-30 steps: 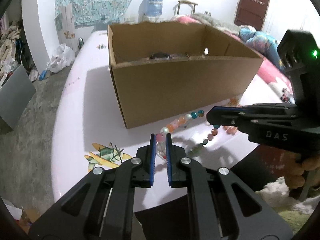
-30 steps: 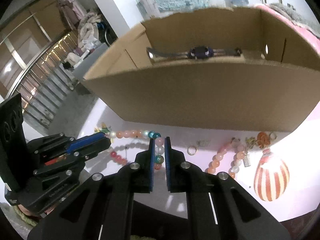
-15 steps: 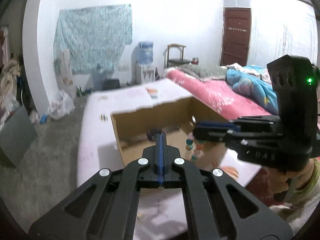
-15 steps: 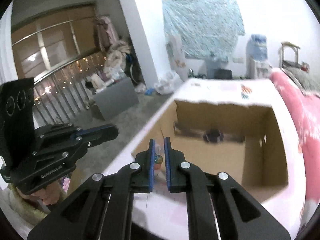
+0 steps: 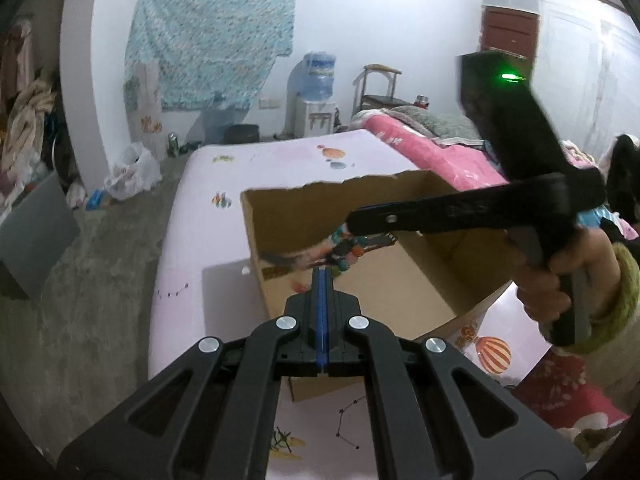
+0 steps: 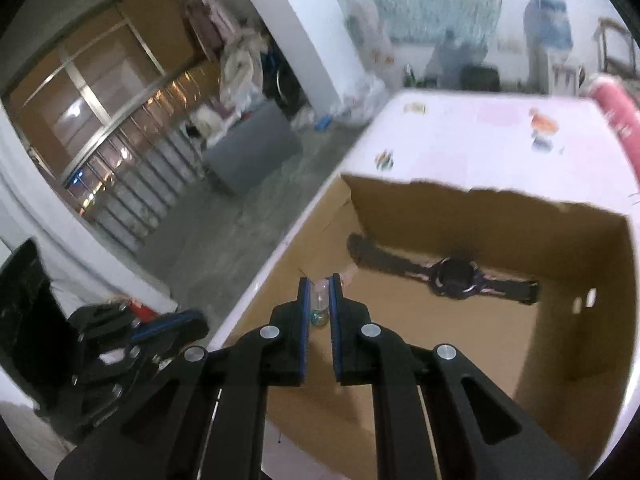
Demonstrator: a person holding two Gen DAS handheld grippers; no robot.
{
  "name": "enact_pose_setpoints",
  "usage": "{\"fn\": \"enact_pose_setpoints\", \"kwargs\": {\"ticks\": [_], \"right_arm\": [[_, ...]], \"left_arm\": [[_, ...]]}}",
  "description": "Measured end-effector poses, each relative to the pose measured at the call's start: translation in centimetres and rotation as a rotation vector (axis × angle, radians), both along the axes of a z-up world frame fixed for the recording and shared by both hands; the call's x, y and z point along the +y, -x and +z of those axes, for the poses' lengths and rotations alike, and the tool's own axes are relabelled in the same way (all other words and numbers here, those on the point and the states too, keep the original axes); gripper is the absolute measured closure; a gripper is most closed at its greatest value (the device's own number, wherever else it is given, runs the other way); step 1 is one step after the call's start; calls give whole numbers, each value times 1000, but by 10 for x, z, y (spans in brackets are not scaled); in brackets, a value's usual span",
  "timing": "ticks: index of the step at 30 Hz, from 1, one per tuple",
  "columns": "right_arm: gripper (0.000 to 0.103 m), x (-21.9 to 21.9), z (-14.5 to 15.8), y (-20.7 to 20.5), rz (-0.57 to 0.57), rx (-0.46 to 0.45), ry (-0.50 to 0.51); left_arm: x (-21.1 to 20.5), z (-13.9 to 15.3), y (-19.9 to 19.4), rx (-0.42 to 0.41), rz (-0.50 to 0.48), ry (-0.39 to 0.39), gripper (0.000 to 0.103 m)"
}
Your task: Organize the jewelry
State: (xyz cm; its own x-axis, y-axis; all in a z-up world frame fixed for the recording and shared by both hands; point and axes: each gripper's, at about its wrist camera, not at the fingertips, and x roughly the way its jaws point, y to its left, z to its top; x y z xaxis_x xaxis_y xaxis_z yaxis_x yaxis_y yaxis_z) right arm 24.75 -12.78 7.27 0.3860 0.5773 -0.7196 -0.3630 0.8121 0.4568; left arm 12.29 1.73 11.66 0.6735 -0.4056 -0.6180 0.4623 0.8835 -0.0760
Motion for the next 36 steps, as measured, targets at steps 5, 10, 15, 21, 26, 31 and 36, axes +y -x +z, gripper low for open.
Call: {"fn": "enact_pose_setpoints", "kwargs": {"ticks": [5,10,15,21,26,31,36], "right_arm": [[92,15,-20,-19,-5,71,78],[74,-8,0,-2,-70,7,34],[62,-56,29,52,-188,-123,7],[36,-100,35,126,-307,-206,-29],[25,-114,0,175,-386,-121,11],[24,-108,-60,190,-457,41,185],[25,-94,-93,194,-466,61,370]], "left_arm": [[16,-11,2,36,49,17,101],[31,-19,13,48,80,28,74],[41,-31,29,68,88,17,51],[44,-63,51,168,65,9,22],[30,-105,53,316,78,-72,18],[9,-139,56,371,92,-218,16],[-1,-142,56,347,105,-268,8]]}}
